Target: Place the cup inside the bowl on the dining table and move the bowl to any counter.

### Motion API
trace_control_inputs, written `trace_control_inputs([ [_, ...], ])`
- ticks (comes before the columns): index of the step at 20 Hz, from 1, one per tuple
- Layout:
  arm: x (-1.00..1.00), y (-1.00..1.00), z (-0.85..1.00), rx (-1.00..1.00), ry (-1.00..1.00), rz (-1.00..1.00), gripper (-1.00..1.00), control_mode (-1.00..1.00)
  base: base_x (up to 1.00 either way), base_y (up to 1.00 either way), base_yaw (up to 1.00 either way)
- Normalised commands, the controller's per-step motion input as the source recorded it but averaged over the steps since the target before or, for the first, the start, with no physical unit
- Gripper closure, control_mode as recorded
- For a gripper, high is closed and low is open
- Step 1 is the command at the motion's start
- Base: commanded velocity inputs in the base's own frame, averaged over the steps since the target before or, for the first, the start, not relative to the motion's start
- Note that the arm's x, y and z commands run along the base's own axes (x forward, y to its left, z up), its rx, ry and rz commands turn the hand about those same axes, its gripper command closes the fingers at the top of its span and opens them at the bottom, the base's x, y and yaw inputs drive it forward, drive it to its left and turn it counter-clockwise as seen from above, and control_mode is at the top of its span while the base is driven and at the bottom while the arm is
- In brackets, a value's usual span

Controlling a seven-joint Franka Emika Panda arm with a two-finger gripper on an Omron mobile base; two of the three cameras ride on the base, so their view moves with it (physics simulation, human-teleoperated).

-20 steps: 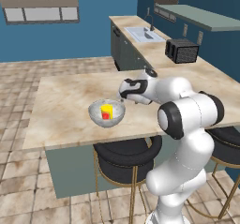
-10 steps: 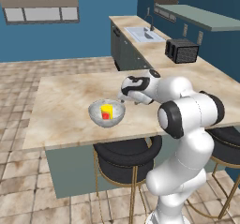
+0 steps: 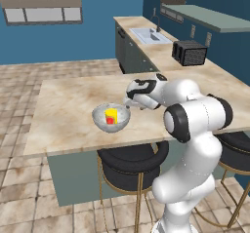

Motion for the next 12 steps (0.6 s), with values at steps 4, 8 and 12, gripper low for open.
trace_control_inputs([
  [4, 0.01, 0.03, -0.19, 0.00, 0.00, 0.03, -1.00, -1.00, 0.00, 0.00, 0.00],
  [8, 0.04, 0.20, -0.15, 0.00, 0.00, 0.00, -1.00, -1.00, 0.00, 0.00, 0.00],
  [12, 0.01, 0.22, -0.02, 0.00, 0.00, 0.00, -1.00, -1.00, 0.00, 0.00, 0.00],
])
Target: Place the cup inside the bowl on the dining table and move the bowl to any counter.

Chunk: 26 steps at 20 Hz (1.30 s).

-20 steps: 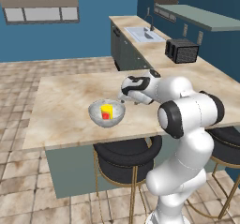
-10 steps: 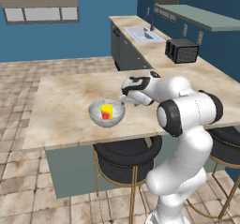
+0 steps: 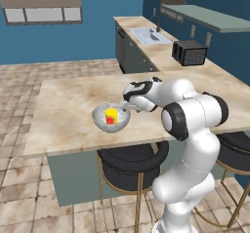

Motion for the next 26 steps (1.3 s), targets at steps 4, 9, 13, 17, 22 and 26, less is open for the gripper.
trace_control_inputs([
  [4, 0.02, 0.14, 0.00, 0.00, 0.00, 0.00, -1.00, -1.00, 0.00, 0.00, 0.00],
  [9, 0.11, 0.01, 0.00, 0.00, 0.00, 0.00, -1.00, -1.00, 0.00, 0.00, 0.00],
  [13, 0.13, 0.00, -0.03, 0.00, 0.00, 0.00, -1.00, -1.00, 0.00, 0.00, 0.00],
  [17, 0.10, 0.00, -0.08, 0.00, 0.00, 0.00, -1.00, -1.00, 0.00, 0.00, 0.00],
  [22, 0.06, 0.00, -0.21, 0.00, 0.00, 0.00, -1.00, -1.00, 0.00, 0.00, 0.00],
  [26, 0.05, 0.00, -0.19, 0.00, 0.00, 0.00, -1.00, -1.00, 0.00, 0.00, 0.00],
])
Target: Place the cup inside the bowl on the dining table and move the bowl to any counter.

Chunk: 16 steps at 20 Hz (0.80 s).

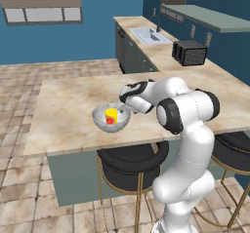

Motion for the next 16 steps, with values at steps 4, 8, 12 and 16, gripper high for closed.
trace_control_inputs([
  [4, 0.08, 0.00, -0.09, 0.00, 0.00, 0.00, -1.00, -1.00, 0.00, 0.00, 0.00],
  [8, 0.09, 0.00, -0.04, 0.00, 0.00, 0.00, -1.00, -1.00, 0.00, 0.00, 0.00],
  [12, 0.08, 0.00, -0.10, 0.00, 0.00, 0.00, -1.00, -1.00, 0.00, 0.00, 0.00],
  [16, 0.07, 0.00, -0.14, 0.00, 0.00, 0.00, -1.00, -1.00, 0.00, 0.00, 0.00],
])
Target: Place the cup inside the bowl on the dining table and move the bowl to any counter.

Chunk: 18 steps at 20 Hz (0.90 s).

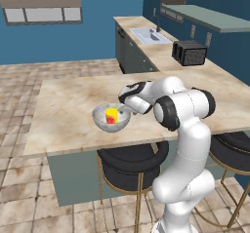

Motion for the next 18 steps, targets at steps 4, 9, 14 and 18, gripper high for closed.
trace_control_inputs([
  [4, 0.05, 0.00, -0.14, 0.00, 0.00, 0.00, -1.00, -1.00, 0.00, 0.00, 0.00],
  [9, 0.01, 0.00, -0.02, 0.00, 0.01, 0.00, -1.00, -1.00, 0.00, 0.00, 0.00],
  [14, 0.00, 0.00, 0.00, 0.00, 0.00, 0.00, 1.00, -1.00, 0.00, 0.00, 0.00],
  [18, 0.00, 0.00, 0.00, 0.00, 0.00, 0.00, 1.00, -1.00, 0.00, 0.00, 0.00],
])
